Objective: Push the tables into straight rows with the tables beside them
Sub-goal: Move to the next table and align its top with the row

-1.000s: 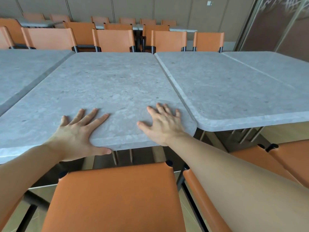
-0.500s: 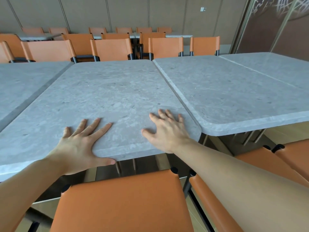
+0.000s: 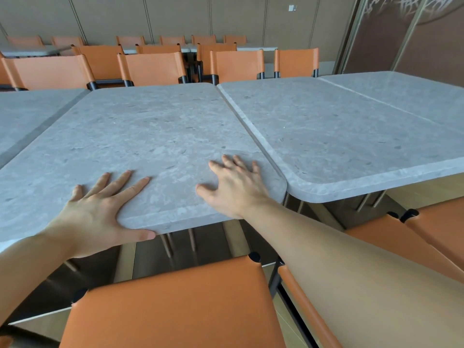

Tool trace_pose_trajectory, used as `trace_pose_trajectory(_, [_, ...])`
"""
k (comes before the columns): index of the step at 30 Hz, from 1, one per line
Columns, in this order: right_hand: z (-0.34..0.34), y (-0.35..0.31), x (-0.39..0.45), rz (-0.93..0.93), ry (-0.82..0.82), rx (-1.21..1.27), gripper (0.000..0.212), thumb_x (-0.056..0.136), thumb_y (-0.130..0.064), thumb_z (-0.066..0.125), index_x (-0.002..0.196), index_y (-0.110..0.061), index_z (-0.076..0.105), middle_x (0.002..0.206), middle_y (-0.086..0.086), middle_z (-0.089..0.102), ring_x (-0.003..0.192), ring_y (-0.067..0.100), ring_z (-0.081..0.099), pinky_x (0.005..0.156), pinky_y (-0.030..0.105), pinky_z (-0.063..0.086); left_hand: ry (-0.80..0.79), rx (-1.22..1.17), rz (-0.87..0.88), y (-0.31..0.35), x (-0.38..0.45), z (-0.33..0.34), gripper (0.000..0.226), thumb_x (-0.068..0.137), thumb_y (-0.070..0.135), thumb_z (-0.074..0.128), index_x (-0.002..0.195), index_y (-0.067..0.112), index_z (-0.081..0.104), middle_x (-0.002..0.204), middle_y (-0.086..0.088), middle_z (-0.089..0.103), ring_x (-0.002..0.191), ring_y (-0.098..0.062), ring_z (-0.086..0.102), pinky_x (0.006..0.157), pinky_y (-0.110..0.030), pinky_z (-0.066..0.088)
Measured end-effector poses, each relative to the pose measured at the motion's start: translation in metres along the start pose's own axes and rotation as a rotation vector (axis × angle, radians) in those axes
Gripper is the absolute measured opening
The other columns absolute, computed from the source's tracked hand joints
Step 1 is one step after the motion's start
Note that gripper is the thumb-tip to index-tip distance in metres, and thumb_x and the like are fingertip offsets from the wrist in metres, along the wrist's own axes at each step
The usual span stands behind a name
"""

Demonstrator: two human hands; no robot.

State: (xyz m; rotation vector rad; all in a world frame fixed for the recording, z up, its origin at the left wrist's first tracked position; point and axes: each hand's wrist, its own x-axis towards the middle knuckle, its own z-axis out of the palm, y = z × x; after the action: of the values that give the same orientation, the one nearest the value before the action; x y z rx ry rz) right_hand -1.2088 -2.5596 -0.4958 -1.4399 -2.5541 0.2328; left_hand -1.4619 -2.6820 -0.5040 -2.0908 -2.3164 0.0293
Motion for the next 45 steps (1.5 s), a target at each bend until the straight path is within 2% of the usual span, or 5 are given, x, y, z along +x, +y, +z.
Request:
trace_pose_trajectory(9, [-0.001,0.001,-0.001,0.018,-0.076,-0.015,0.078,0.095,-0.069,0.028,0.162,-0.032,0.014,0.172,0.004,0.0,0.158,0.023,-0.007,0.124,0.057,-0.007,-0.034,-0.121,-0.048,0.004,-0.004,-0.007,0.096,0.056,0.103,-0.008,0.145,0.067,-0.012,0.168,0.018,-0.007,0.157,-0.016,-0.009,0.122,-0.05,0.0])
trace_pose_trajectory(13, [-0.002,0.001,-0.003,0.02,-0.106,-0.004,0.08,0.095,-0.069,0.027,0.162,-0.03,0.009,0.172,0.005,-0.005,0.157,0.023,-0.013,0.124,0.058,-0.009,-0.062,-0.194,-0.174,0.015,0.002,-0.013,0.078,0.078,0.068,-0.006,0.141,0.054,0.037,0.16,0.002,0.027,0.148,-0.032,0.015,0.116,-0.058,0.011])
trace_pose_trajectory(18, [0.003,0.003,-0.007,-0.003,0.159,0.142,0.067,0.084,-0.062,0.047,0.134,-0.019,0.057,0.154,0.009,0.048,0.15,0.027,0.032,0.122,0.05,0.024,-0.019,-0.159,-0.15,0.046,0.075,-0.034,0.081,0.082,0.063,0.001,0.126,0.027,0.058,0.131,-0.007,0.042,0.125,-0.036,0.038,0.112,-0.062,0.022])
trace_pose_trajectory(25, [0.015,0.006,-0.006,-0.048,0.403,0.161,0.049,0.078,-0.049,0.056,0.105,-0.011,0.072,0.122,0.007,0.07,0.122,0.025,0.059,0.109,0.037,0.041,-0.111,-0.279,-0.191,0.102,0.146,-0.016,0.059,0.099,0.059,0.016,0.156,0.049,0.01,0.17,0.01,-0.006,0.155,-0.02,-0.019,0.116,-0.07,-0.01])
trace_pose_trajectory(45, [0.008,-0.001,-0.004,0.071,0.167,0.015,0.074,0.078,-0.063,0.049,0.138,-0.021,0.056,0.146,0.008,0.05,0.134,0.025,0.046,0.117,0.056,0.031,-0.089,-0.214,-0.174,0.103,0.146,-0.014,0.067,0.096,0.069,0.015,0.158,0.047,0.003,0.17,0.008,-0.008,0.155,-0.022,-0.02,0.117,-0.069,-0.009])
